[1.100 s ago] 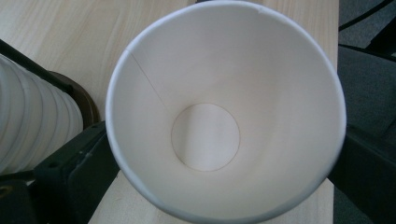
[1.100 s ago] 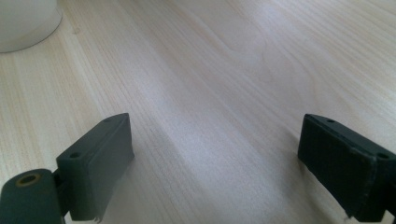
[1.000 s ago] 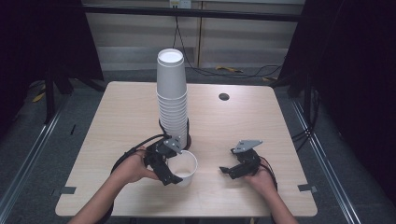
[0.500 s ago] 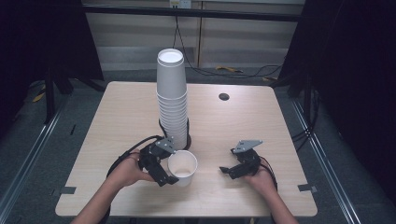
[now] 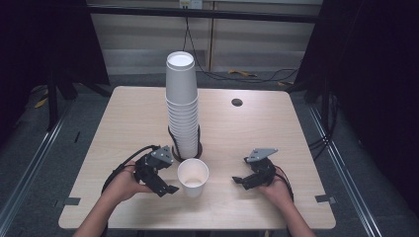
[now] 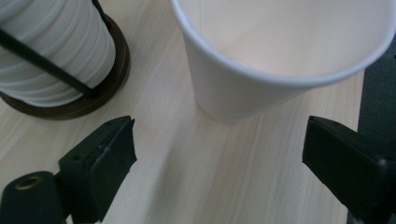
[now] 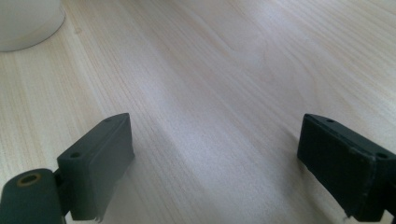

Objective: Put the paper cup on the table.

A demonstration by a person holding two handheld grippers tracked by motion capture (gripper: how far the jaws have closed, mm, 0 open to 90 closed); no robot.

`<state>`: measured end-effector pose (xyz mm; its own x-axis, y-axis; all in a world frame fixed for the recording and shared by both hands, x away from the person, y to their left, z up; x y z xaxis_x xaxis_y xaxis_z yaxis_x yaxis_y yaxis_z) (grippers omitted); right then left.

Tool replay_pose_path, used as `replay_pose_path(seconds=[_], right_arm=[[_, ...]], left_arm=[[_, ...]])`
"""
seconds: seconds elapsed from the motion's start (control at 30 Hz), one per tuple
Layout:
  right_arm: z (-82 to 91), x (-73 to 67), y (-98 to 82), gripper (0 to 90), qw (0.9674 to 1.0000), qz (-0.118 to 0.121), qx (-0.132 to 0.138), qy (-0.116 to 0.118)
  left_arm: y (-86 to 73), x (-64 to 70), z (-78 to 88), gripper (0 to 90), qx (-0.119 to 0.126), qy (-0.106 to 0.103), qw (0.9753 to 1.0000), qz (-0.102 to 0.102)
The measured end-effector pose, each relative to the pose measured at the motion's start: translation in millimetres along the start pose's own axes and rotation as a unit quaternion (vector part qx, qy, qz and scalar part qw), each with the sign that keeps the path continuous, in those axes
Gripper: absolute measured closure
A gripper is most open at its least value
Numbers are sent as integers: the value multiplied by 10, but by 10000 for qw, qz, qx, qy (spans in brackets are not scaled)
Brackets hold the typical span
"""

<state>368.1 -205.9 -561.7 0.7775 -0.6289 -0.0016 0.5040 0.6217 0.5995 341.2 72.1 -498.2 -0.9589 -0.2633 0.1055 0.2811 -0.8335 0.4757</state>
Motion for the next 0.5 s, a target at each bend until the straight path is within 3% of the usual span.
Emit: replay_pose_path(seconds=[0.17, 0.5], right_arm=[[0, 0, 0, 100, 10000, 0, -1, 0], [1, 0, -1, 100, 10000, 0, -5, -13]], left_arm=[[-95, -11, 19, 153, 4, -33, 10000, 26], [-275, -116, 42, 168, -15, 170, 9997, 177]])
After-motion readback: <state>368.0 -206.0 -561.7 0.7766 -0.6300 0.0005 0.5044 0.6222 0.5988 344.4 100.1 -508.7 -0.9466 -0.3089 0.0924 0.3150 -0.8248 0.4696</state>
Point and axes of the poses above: each handheld gripper's, and its own axes: z roughly backward along the jaws, y roughly out of its top, x roughly to its right, the point moved 8 cm from there along -z, roughly forward along the jaws, and after that the axes turned 8 degrees about -x, right-handed, at the moved point
